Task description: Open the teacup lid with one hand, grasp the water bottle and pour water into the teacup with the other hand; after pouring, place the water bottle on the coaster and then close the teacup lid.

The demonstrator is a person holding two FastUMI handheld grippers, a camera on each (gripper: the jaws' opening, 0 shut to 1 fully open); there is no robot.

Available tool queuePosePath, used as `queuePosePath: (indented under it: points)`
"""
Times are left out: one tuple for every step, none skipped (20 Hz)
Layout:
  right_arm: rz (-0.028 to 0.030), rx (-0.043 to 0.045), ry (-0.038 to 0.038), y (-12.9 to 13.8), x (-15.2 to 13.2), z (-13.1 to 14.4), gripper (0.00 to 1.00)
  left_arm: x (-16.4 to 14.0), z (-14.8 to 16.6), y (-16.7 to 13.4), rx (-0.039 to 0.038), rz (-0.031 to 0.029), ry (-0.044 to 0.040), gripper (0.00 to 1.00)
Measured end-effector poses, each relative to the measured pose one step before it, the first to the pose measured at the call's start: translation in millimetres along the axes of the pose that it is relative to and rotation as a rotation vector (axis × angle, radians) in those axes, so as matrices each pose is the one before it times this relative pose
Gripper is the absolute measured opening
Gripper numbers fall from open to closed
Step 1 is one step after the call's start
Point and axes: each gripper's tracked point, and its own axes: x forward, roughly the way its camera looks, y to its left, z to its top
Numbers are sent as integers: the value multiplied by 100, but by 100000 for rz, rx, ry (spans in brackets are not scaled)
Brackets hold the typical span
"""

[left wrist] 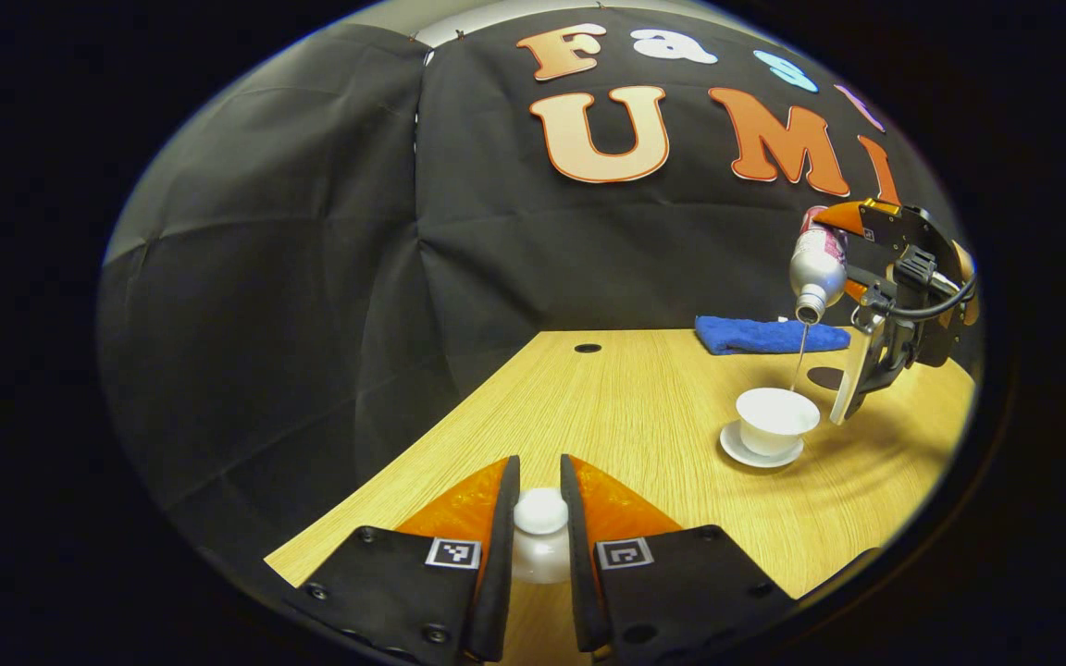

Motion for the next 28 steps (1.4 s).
queuePosePath:
  points:
    - [-15, -438, -168, -148, 163, 22, 73, 26, -2, -108, -19, -97, 198, 31]
    - [-612, -376, -165, -254, -6, 54, 77, 38, -11, 2, -76, 49, -106, 31]
    - [-451, -189, -390, -202, 38, 129, 76, -28, -74, -17, -116, -104, 204, 31]
    - [-27, -156, -493, -42, -98, 236, 77, 19, -39, -21, -94, 13, -252, 32]
    - [150, -424, -523, 114, -27, 265, 76, -2, -69, -11, 15, -92, 252, 31]
    - [510, -689, -749, 216, -121, 253, 73, -6, 70, 136, 1, 125, -2, 32]
    - [1410, -268, -887, 505, -32, 315, 73, -94, -54, -92, -12, -182, 213, 31]
    - [2662, 499, -1023, 899, -34, 317, 73, -3, -85, -2, 66, 38, -24, 31]
    - [1091, -1074, -1327, 495, -14, 397, 76, -98, 44, 1, 44, -37, 30, 31]
    - [-1008, -2371, -989, -195, -61, 172, 76, 87, -37, 25, -21, -34, 65, 31]
    - [-439, -955, -430, -1, -140, 431, 77, -31, -54, -19, 48, 153, 372, 31]
    - [482, 267, -401, 246, -61, 266, 77, 20, -323, -6, 22, 67, 546, 31]
    - [-15, 263, -410, 208, 75, 219, 77, -28, -19, 18, 99, 104, 261, 32]
    - [-201, -395, -565, -1, -49, 336, 77, -193, -20, 86, 150, 105, -31, 32]
    - [-377, -466, -323, -39, 62, 322, 80, -25, 82, -8, -3, 161, -23, 31]
    - [344, -33, -527, 118, -21, 265, 77, -58, -26, 5, -80, 99, -26, 32]
    - [74, 229, -124, 159, 9, 329, 77, -30, 84, -20, -3, 226, -184, 28]
    - [688, 436, -131, 285, -36, 272, 77, -42, -144, 9, 77, 105, 86, 32]
    - [714, 621, -105, 401, -8, 260, 77, -94, 129, -109, 79, 66, -88, 32]
    - [886, 919, 64, 400, -114, 235, 77, -178, -114, -188, 4, -255, 91, 32]
    - [1155, 1499, 348, 465, -91, 8, 77, -45, 164, -167, -138, -433, -180, 32]
    - [1645, 2549, 359, 577, -109, 92, 77, 31, 120, -165, -217, -382, -180, 36]
    - [1301, 3822, -363, 611, -118, 84, 77, -63, 200, -176, -677, -230, -616, 32]
    - [1575, 5110, -5, 564, -35, 127, 77, -118, 90, -28, -971, 42, -711, 31]
    - [3004, 6041, 557, 813, -123, -185, 77, 165, 204, 39, -810, 276, -156, 27]
    - [2406, 7032, 123, 617, -136, 66, 77, -4, -426, 43, -597, 571, 804, 32]
    - [3310, 7478, 293, 548, -56, -144, 77, -82, -2, -61, -477, 153, -265, 31]
    - [2999, 7288, 108, 639, -80, 143, 77, -65, 150, -73, -420, -75, -397, 31]
